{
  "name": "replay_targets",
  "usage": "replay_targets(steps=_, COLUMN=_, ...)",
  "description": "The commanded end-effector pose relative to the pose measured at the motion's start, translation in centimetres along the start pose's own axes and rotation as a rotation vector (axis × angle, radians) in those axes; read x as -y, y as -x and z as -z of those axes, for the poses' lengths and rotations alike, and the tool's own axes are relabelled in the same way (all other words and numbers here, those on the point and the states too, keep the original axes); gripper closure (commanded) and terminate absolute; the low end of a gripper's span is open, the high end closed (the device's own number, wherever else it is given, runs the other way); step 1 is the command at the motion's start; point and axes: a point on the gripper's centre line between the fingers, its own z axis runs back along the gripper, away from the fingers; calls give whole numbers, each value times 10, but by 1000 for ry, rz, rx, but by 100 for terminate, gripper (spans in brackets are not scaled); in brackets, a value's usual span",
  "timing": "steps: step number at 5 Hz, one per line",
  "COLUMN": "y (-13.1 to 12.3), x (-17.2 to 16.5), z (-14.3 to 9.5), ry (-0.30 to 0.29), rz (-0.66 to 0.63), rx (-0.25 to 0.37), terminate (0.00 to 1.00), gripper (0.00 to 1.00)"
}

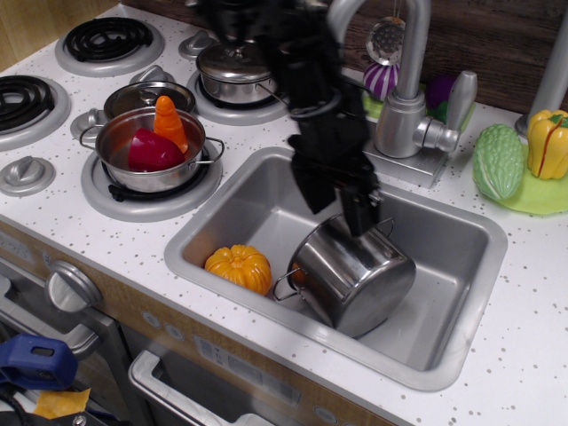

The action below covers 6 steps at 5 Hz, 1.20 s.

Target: Flip pot upright in sink

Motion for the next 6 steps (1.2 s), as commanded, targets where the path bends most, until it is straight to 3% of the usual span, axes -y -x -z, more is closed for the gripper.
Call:
replay_targets(steps=1, y=-7, x=6, z=-2, ry=89, rz=-19, rx=111, terminate=0, gripper=0)
replay_targets(steps=3, y=-10, x=17, z=3, ry=200, rz=-102, rx=144, terminate=0, gripper=0)
replay_targets(steps=5, y=-9, x=28, z=10, ry=380, rz=-178, rx=183, terminate=0, gripper=0)
replay_targets(steps=6, y=-17, x=41, z=15, ry=441, rz=-308, rx=200, terminate=0, gripper=0)
